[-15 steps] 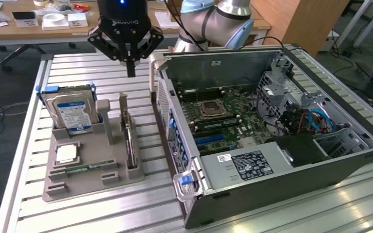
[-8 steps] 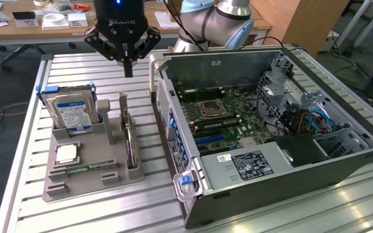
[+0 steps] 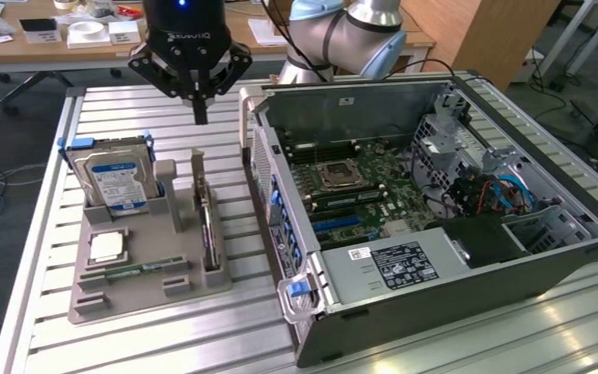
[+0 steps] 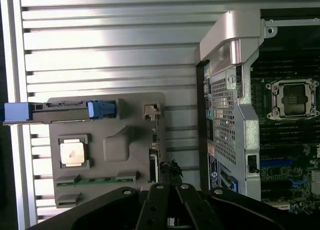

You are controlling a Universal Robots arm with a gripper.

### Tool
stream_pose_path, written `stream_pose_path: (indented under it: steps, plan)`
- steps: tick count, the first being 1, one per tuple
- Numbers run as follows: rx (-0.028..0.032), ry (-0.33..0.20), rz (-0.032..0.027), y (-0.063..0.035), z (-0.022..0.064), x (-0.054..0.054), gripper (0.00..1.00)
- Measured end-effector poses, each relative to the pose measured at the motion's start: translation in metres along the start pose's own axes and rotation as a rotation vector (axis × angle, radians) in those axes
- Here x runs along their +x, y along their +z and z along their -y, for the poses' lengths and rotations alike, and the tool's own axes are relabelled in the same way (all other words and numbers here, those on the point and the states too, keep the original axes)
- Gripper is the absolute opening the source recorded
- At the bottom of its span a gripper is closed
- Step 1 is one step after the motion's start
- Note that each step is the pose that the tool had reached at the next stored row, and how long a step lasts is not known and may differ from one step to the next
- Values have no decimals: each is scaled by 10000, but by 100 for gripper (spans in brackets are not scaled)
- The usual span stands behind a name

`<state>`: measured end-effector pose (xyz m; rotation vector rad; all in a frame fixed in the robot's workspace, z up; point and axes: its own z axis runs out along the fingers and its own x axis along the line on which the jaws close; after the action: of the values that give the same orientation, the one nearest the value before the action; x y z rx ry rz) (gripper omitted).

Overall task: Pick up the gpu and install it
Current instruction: 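Reach for the gpu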

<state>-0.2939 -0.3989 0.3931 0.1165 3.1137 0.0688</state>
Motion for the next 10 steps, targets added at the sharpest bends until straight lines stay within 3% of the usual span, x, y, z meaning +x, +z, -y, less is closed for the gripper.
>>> stream_pose_path:
  steps: [10]
  plan:
    - [-1, 0, 1, -1, 6, 77, 11]
